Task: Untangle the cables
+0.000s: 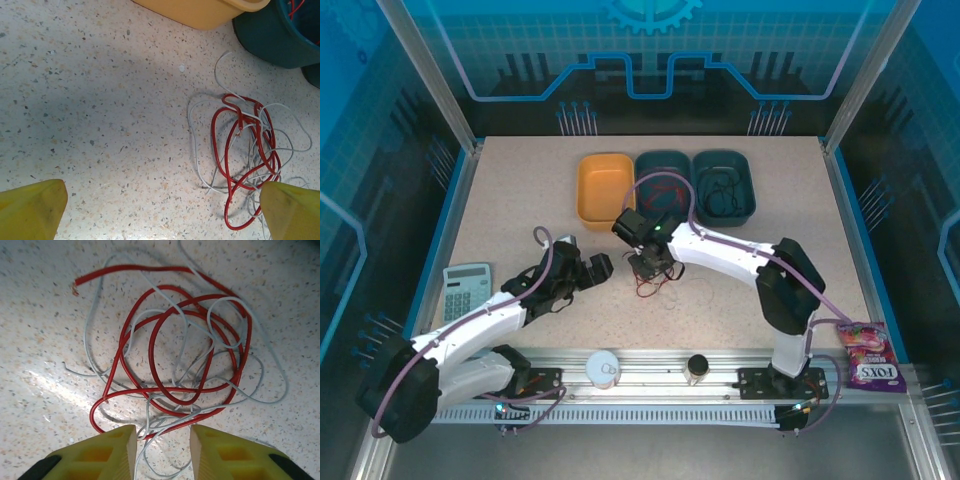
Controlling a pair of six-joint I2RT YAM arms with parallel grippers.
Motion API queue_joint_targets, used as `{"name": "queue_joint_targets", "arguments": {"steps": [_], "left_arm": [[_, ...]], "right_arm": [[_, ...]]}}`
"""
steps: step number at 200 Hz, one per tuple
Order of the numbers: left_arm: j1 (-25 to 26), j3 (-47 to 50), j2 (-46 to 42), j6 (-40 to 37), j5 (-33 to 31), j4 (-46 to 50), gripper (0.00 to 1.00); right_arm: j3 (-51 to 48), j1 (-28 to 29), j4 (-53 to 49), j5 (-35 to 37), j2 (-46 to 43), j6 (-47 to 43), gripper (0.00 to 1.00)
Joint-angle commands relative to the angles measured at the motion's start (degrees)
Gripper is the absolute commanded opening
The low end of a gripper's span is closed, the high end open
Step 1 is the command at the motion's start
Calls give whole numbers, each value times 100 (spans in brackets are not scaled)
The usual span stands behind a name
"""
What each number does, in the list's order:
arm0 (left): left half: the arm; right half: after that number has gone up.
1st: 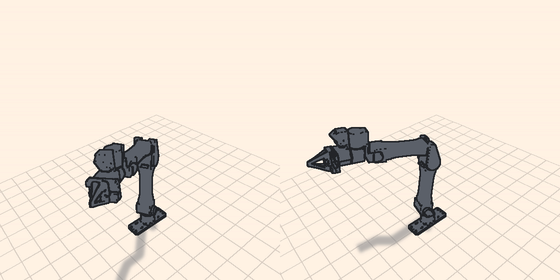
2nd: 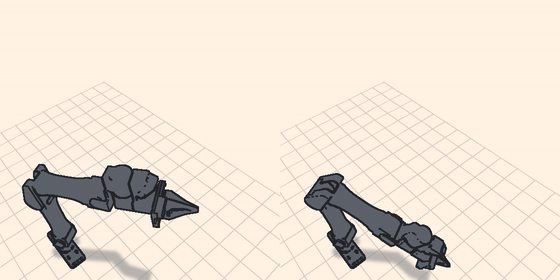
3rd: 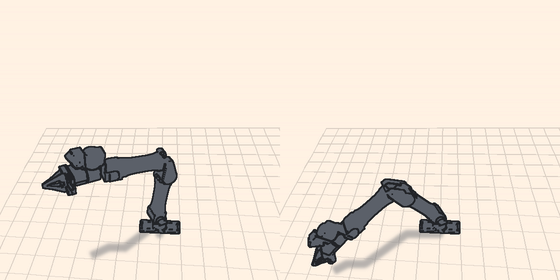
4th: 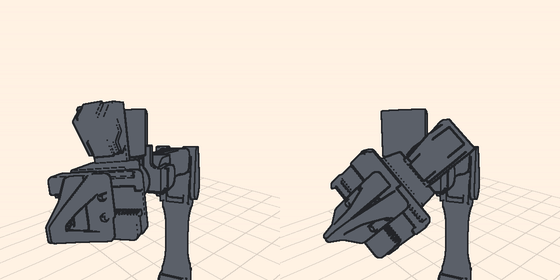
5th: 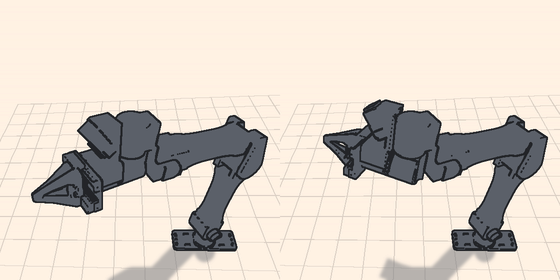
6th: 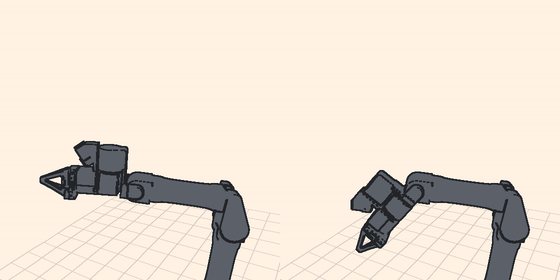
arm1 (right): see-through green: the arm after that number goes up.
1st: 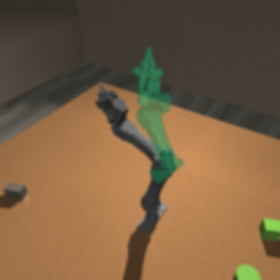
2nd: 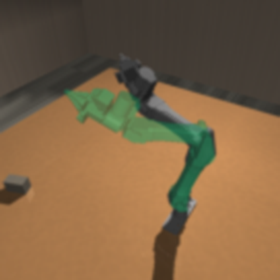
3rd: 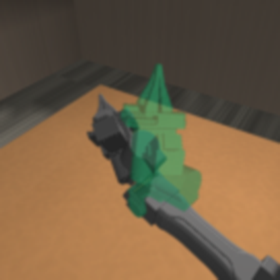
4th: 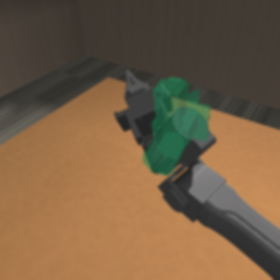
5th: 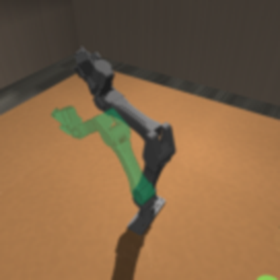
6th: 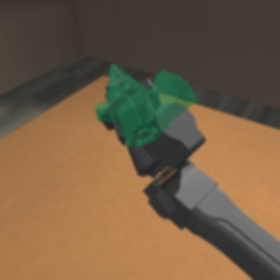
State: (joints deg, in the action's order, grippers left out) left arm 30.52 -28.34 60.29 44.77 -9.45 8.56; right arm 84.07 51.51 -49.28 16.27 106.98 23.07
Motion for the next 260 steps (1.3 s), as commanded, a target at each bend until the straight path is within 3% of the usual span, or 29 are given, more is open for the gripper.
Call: {"name": "queue_joint_targets", "arguments": {"steps": [1,120,153,184,212,260], "left_arm": [[-44,-6,-77,36,-94,87,99],[-38,64,3,41,31,-57,99],[-44,64,12,31,31,-58,99],[-48,74,26,31,38,-56,99],[-51,72,29,31,40,-61,99],[-49,36,-4,-198,193,-60,99]], "right_arm": [[306,103,-228,187,197,-112,34],[823,97,-273,438,1094,-323,35],[787,45,-232,456,1150,-321,25],[701,0,-154,456,1124,-321,24],[702,-19,-144,438,1060,-338,11],[507,4,-83,329,357,-252,0]]}}
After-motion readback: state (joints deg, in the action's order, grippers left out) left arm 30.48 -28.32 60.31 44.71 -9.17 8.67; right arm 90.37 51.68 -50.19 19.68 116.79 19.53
